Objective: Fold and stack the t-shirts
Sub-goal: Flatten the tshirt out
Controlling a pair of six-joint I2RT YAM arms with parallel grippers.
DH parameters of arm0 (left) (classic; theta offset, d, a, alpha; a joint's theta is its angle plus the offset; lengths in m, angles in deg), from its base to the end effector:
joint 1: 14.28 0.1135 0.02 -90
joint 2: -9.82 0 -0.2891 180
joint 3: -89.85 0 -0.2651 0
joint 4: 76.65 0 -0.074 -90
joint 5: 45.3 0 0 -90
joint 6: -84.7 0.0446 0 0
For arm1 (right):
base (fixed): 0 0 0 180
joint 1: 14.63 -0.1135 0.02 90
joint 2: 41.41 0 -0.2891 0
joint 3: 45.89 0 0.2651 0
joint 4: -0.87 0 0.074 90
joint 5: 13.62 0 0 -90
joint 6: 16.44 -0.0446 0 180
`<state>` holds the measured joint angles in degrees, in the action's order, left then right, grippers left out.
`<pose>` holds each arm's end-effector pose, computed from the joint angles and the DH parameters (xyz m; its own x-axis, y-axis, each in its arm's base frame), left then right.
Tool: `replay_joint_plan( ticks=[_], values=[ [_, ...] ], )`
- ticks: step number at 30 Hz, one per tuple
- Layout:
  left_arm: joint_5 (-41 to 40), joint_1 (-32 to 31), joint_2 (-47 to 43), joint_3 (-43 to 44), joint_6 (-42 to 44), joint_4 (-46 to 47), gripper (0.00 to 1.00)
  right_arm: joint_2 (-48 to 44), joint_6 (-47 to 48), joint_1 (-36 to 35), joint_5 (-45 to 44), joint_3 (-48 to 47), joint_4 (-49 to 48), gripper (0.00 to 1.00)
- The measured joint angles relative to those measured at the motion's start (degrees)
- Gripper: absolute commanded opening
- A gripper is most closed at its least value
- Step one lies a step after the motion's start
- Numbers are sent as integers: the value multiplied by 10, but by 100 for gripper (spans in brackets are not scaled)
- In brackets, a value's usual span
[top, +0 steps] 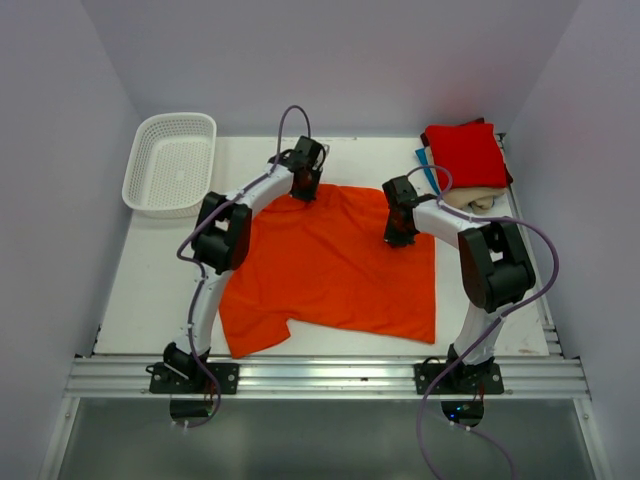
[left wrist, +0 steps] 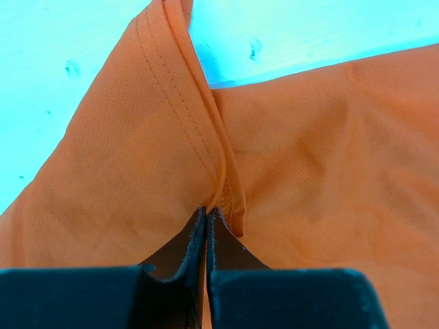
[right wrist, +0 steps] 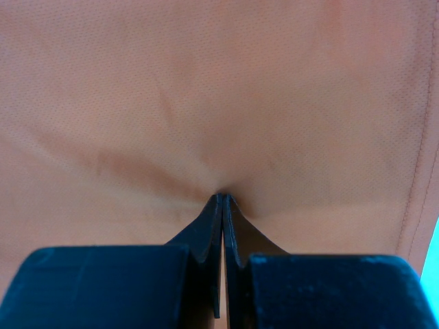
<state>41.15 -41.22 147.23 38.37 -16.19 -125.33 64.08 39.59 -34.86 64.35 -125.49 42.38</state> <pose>0.4990 -0.2505 0.1681 -0.8187 0.2046 -0.5365 0.2728 0.9608 -0.0500 0.3606 0.1230 0.1678 -0.8654 0.2635 -0.4262 0.2659 0.9624 0.0551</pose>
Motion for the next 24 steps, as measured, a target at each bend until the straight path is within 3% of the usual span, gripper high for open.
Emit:
replay_joint_plan(
  ticks=[6,11,16,20,22,23,24],
  values=[
    [-41,-1,-9,13,1,-18,14,0,2,0,1,0,0,0],
    [-68,10,-44,39,2,-27,17,0,2,1,2,0,0,0],
    [-72,55,-59,68,0,-19,15,0,5,1,3,0,-1,0],
    [-61,116,-42,88,-9,-20,3,1,7,2,6,-1,0,0],
    [-44,142,-31,94,-11,-20,12,1,8,3,7,-2,1,0],
    [-35,150,-30,86,-10,-21,28,2,8,3,8,-2,1,0],
    [-29,152,-34,70,-7,-16,37,3,9,3,9,-4,3,0]
  ],
)
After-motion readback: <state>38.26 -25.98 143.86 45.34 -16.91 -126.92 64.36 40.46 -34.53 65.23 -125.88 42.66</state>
